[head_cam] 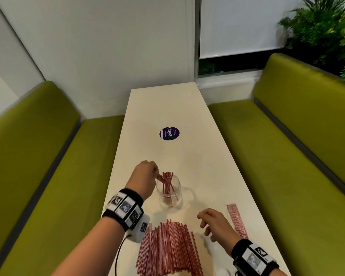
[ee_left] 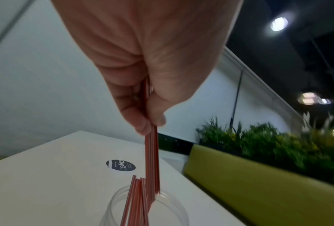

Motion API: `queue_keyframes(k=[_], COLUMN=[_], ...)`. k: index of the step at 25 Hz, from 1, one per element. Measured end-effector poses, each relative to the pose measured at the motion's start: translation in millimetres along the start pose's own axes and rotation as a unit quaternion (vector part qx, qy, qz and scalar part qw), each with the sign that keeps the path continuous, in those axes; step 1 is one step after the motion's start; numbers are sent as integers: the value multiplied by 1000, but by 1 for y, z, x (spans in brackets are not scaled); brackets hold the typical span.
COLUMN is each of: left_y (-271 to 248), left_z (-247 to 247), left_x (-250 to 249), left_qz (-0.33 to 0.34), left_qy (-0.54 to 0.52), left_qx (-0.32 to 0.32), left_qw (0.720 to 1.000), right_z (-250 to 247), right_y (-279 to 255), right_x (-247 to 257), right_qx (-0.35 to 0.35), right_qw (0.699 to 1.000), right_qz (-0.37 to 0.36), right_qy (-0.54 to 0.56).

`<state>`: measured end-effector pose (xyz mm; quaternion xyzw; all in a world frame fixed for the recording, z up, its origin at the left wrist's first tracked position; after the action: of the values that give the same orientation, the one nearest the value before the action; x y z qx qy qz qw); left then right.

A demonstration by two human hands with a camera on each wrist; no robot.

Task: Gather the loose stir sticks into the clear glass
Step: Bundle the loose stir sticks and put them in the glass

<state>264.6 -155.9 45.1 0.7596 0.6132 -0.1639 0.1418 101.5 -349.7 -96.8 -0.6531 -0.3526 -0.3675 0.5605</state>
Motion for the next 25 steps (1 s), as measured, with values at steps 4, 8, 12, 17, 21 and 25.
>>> queue_keyframes(k=[4,8,12,17,21,25], left_y=[30,35,43,38,27,27], left_z=[63,85,73,91,124,125], left_x=[-25,-29,-25,-2,3,-4], left_qz=[89,121,134,101,111,121], left_qy=[180,219,188,127,122,106], left_qx=[168,197,76,61,135,131], left_qw=[965,948,970,985,977,978], right_z=[0,-13,-31,-44,-45,-43], right_y=[0,-3,-6,-9,-11,-12], right_x=[-1,-3,-9,-16,-20,-24], right_qx=[15,3,-25,-42,-45,-51], right_qw=[999,999,999,998,998,997], right_qz=[-5,-6,1,11,15,19], right_qy=[-41,-41,-41,-41,-43,-53])
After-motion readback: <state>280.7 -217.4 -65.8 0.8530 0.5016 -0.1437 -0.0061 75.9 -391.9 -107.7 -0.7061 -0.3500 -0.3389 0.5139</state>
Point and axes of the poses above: each hand's wrist, its own y-axis towards the middle knuckle, its own z-axis out of the palm, x = y × z, the point moved 8 cm from there along y, towards the middle knuckle, and after that the axes turned 5 degrees about -z, right-handed, at the moved point
